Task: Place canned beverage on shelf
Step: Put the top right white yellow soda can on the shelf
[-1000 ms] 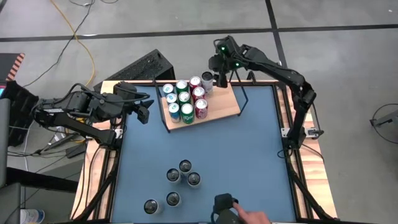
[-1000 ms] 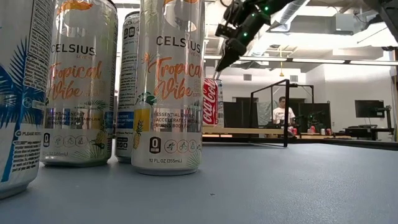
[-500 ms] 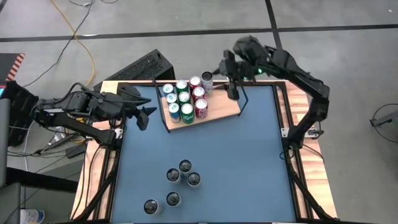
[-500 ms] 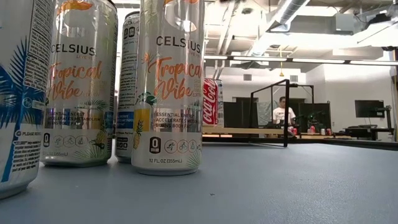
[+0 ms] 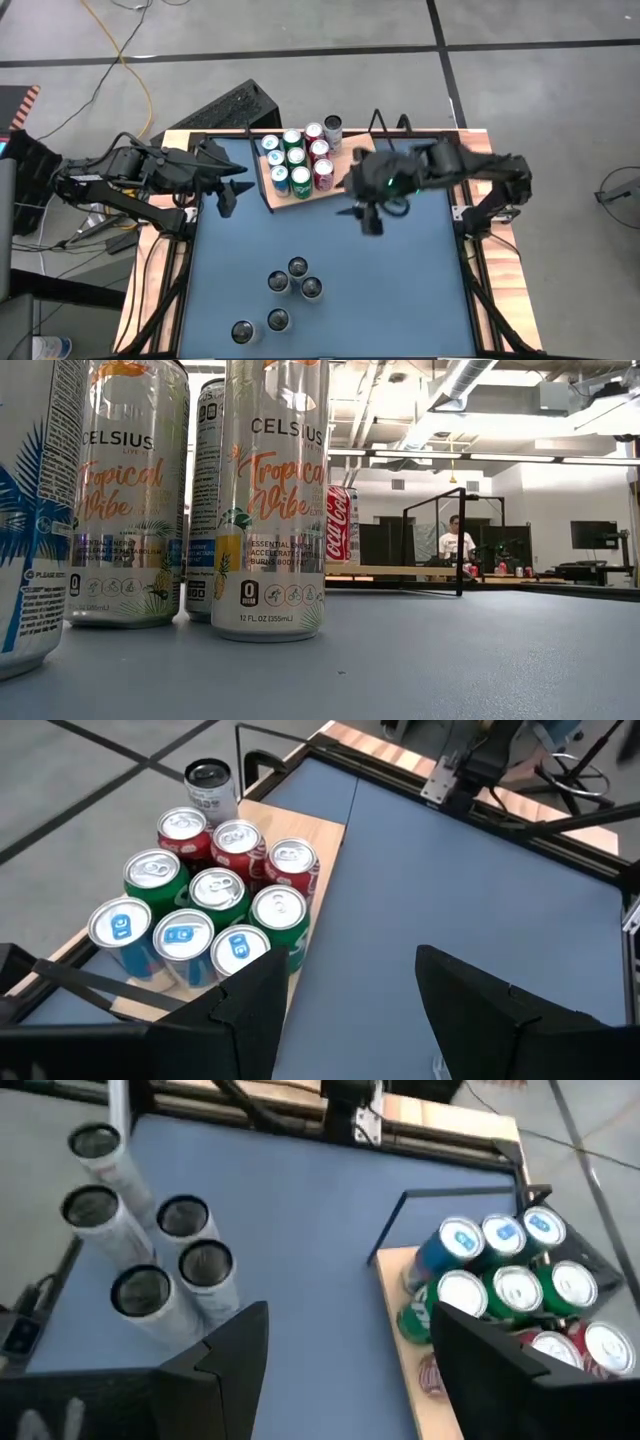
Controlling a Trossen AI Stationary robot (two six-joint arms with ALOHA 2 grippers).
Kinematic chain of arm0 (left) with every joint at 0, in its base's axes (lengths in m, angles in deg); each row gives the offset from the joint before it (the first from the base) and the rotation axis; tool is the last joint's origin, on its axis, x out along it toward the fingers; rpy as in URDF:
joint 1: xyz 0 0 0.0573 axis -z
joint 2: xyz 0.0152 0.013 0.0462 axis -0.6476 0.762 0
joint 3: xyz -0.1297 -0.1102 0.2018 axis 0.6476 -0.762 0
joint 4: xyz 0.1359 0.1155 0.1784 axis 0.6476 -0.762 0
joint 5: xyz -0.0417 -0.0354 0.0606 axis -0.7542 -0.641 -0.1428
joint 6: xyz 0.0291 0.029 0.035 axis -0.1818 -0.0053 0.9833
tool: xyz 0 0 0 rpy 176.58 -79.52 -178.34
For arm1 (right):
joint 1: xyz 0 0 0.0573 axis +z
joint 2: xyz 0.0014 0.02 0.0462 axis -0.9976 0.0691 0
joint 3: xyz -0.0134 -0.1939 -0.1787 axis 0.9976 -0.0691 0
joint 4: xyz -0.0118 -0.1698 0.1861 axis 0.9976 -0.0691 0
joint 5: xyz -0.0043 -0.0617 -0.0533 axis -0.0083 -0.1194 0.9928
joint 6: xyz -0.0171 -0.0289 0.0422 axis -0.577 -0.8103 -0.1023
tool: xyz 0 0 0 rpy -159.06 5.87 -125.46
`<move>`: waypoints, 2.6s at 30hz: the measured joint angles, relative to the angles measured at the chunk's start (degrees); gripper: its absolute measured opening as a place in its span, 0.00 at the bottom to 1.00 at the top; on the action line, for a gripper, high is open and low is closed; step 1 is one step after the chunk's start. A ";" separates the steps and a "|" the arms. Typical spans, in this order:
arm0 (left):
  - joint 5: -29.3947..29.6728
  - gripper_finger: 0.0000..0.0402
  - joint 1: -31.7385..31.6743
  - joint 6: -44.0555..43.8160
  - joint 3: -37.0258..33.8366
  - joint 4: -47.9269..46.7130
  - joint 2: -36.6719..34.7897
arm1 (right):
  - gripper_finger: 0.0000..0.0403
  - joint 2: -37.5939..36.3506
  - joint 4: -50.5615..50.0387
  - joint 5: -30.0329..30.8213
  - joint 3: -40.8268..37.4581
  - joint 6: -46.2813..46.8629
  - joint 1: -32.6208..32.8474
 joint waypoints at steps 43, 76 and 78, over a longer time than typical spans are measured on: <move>-1.07 0.51 0.00 -5.79 -0.01 -3.12 0.13 | 0.65 26.58 15.12 -3.68 0.05 -4.47 15.83; -0.82 0.51 0.00 -5.93 0.00 -3.07 0.13 | 0.65 24.89 13.98 7.78 -7.36 7.16 22.17; -0.42 0.51 0.00 -5.84 -0.01 -3.08 0.13 | 0.65 24.89 14.03 7.84 -7.38 7.42 22.10</move>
